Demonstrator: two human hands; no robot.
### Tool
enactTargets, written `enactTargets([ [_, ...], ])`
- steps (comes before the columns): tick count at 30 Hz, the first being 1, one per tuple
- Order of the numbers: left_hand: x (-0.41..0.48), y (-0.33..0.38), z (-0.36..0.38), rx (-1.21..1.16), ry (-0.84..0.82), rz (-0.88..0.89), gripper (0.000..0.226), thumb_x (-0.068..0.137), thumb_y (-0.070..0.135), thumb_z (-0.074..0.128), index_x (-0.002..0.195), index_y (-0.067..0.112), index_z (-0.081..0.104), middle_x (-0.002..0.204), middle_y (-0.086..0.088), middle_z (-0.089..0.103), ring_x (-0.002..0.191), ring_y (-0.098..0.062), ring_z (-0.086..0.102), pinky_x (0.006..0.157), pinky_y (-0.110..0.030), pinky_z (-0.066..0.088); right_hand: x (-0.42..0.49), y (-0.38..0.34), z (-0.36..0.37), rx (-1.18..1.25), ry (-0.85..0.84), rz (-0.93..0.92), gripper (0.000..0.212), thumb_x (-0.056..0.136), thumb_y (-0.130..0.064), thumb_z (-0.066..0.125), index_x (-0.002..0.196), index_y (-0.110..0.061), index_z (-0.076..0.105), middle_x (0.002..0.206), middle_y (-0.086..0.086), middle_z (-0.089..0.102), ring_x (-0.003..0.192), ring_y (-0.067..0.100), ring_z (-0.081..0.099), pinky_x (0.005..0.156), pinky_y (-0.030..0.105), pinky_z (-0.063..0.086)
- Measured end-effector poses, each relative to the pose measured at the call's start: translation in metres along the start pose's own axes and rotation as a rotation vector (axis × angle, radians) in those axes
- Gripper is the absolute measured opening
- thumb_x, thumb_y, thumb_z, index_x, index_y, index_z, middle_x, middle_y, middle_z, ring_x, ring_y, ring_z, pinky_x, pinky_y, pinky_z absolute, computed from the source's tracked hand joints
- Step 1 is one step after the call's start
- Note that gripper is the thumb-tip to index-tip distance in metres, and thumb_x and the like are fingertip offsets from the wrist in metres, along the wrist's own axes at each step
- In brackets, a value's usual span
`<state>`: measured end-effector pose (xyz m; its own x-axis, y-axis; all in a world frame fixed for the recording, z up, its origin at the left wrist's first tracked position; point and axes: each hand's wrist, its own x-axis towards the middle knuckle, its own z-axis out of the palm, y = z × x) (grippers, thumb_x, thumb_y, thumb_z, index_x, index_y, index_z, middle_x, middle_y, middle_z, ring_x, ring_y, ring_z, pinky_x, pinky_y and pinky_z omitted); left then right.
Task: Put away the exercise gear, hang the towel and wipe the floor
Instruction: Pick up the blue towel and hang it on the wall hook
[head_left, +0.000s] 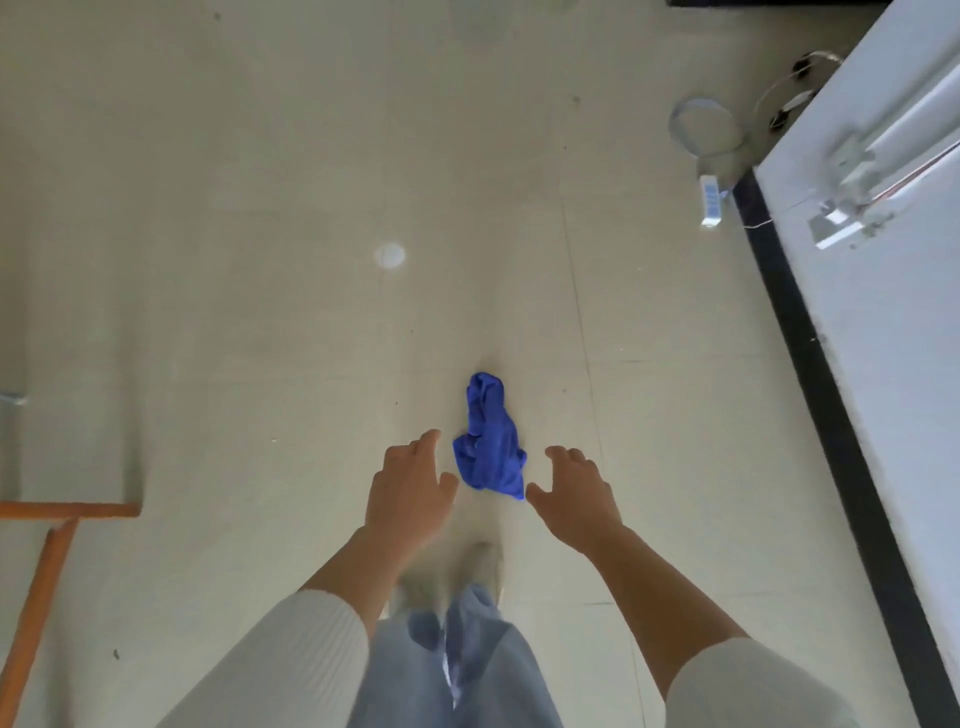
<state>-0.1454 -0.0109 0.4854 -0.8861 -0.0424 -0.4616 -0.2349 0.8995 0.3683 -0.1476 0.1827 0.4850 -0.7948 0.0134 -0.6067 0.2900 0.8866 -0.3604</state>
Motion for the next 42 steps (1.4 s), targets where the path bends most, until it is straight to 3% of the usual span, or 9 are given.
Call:
enactTargets([
  [14,0.295,-0.114,0.252,-0.101,-0.222,-0.087,0.046,0.094,0.022,0.046,0.140,0.021,0.043,0.126,-0.004,0.057,0.111,-0.022,0.054,0.084,-0.032,0.046,0.316,0.091,0.203,0.139,-0.087,0.159,0.026,0.090,-0.029,0.048,0.112,-0.016,0.050,0.106,-0.001,0.053,0.096,0.021,0.050,0.083,0.037,0.046],
  [16,0.335,-0.129,0.287,-0.155,-0.223,-0.099,0.039,0.094,0.020,0.046,0.133,0.021,0.051,0.121,-0.004,0.061,0.103,-0.023,0.059,0.083,-0.032,0.047,0.357,0.103,0.236,0.188,-0.092,0.168,0.030,0.089,-0.031,0.050,0.115,-0.016,0.050,0.109,0.000,0.055,0.097,0.022,0.054,0.085,0.040,0.049],
  [21,0.421,-0.147,0.344,-0.350,-0.207,-0.250,0.046,0.095,0.035,0.049,0.137,0.015,0.047,0.131,-0.002,0.057,0.118,-0.024,0.054,0.091,-0.029,0.039,0.435,0.118,0.296,0.313,-0.037,0.151,0.056,0.087,-0.047,0.056,0.134,-0.021,0.042,0.126,-0.007,0.049,0.113,0.017,0.052,0.090,0.033,0.047],
  [23,0.441,-0.145,0.355,-0.451,-0.253,-0.321,0.045,0.093,0.036,0.054,0.132,0.013,0.051,0.126,-0.003,0.059,0.119,-0.025,0.054,0.094,-0.032,0.041,0.453,0.118,0.311,0.311,-0.005,0.159,0.045,0.083,-0.045,0.060,0.120,-0.022,0.048,0.115,-0.008,0.051,0.104,0.016,0.054,0.083,0.033,0.049],
  [25,0.450,-0.141,0.361,-0.552,-0.351,-0.343,0.020,0.091,0.025,0.059,0.106,0.013,0.065,0.111,-0.007,0.067,0.108,-0.027,0.062,0.096,-0.040,0.048,0.462,0.119,0.316,0.343,0.048,0.188,0.018,0.082,-0.027,0.058,0.094,-0.016,0.050,0.093,-0.004,0.056,0.080,0.018,0.055,0.070,0.035,0.050],
  [28,0.441,-0.134,0.352,-0.603,-0.381,-0.321,0.018,0.085,0.011,0.059,0.096,-0.001,0.066,0.089,-0.016,0.068,0.079,-0.022,0.059,0.083,-0.040,0.051,0.450,0.119,0.302,0.492,0.088,0.269,0.007,0.082,-0.013,0.053,0.089,-0.012,0.052,0.079,0.001,0.058,0.066,0.019,0.050,0.060,0.032,0.046],
  [33,0.377,-0.095,0.267,-0.613,-0.392,-0.254,0.012,0.084,0.010,0.056,0.087,0.002,0.064,0.071,-0.005,0.055,0.066,-0.021,0.047,0.067,-0.034,0.041,0.363,0.093,0.230,0.609,0.078,0.294,0.013,0.082,-0.011,0.053,0.095,-0.010,0.052,0.085,0.004,0.062,0.072,0.023,0.055,0.061,0.033,0.047],
  [38,0.282,-0.028,0.131,-0.653,-0.394,-0.185,0.032,0.068,0.025,0.052,0.090,0.006,0.063,0.076,-0.008,0.059,0.070,-0.021,0.052,0.083,-0.052,0.052,0.237,0.040,0.105,0.657,0.147,0.248,0.014,0.081,-0.008,0.054,0.095,-0.012,0.053,0.088,0.003,0.063,0.083,0.028,0.061,0.065,0.036,0.051],
  [42,0.193,0.033,0.009,-0.693,-0.409,-0.144,0.025,0.066,0.027,0.052,0.084,0.015,0.066,0.080,-0.008,0.064,0.074,-0.021,0.056,0.089,-0.052,0.051,0.127,-0.005,-0.006,0.664,0.203,0.217,0.013,0.079,-0.007,0.055,0.091,-0.012,0.054,0.085,0.004,0.063,0.075,0.027,0.058,0.061,0.034,0.047],
])
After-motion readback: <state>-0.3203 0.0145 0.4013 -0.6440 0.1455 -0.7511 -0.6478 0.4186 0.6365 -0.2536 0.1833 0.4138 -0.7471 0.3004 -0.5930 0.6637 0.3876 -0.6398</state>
